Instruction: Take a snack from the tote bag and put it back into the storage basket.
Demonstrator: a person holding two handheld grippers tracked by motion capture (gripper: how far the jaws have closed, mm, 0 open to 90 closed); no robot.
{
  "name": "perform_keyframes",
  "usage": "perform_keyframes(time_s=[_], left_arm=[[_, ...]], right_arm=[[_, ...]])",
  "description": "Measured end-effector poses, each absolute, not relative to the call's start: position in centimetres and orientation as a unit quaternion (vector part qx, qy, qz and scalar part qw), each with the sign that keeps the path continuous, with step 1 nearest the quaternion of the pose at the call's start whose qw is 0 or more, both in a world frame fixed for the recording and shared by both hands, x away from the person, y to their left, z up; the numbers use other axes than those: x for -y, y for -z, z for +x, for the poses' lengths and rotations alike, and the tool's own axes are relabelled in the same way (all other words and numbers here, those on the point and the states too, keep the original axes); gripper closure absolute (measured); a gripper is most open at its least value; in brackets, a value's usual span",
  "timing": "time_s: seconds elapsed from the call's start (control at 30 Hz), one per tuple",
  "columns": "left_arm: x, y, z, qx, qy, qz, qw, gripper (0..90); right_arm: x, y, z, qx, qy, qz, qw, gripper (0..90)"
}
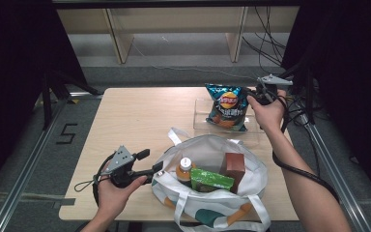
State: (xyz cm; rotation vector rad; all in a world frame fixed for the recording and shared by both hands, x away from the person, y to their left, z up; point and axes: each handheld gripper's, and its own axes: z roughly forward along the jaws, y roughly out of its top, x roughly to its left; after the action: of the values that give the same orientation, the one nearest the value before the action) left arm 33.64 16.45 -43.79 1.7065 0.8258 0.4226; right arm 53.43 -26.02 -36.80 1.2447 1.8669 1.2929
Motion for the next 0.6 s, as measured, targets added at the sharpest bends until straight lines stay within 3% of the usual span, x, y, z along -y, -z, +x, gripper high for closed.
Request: perform_keyframes(time_s=[0.27,0.6], left_arm=[[-16.4,43.8,33.6,-0.351,-0.179,0.727,0.562,31.3],[-16.4,43.8,33.6,-0.351,-0.179,0.727,0.562,31.3]], right_arm=[[26.3,37.1,54.0,-0.696,-0.473,0.457,0.289,89.4],[26.4,36.9,54.5,-0.696,-0.457,0.467,0.298,80.3]])
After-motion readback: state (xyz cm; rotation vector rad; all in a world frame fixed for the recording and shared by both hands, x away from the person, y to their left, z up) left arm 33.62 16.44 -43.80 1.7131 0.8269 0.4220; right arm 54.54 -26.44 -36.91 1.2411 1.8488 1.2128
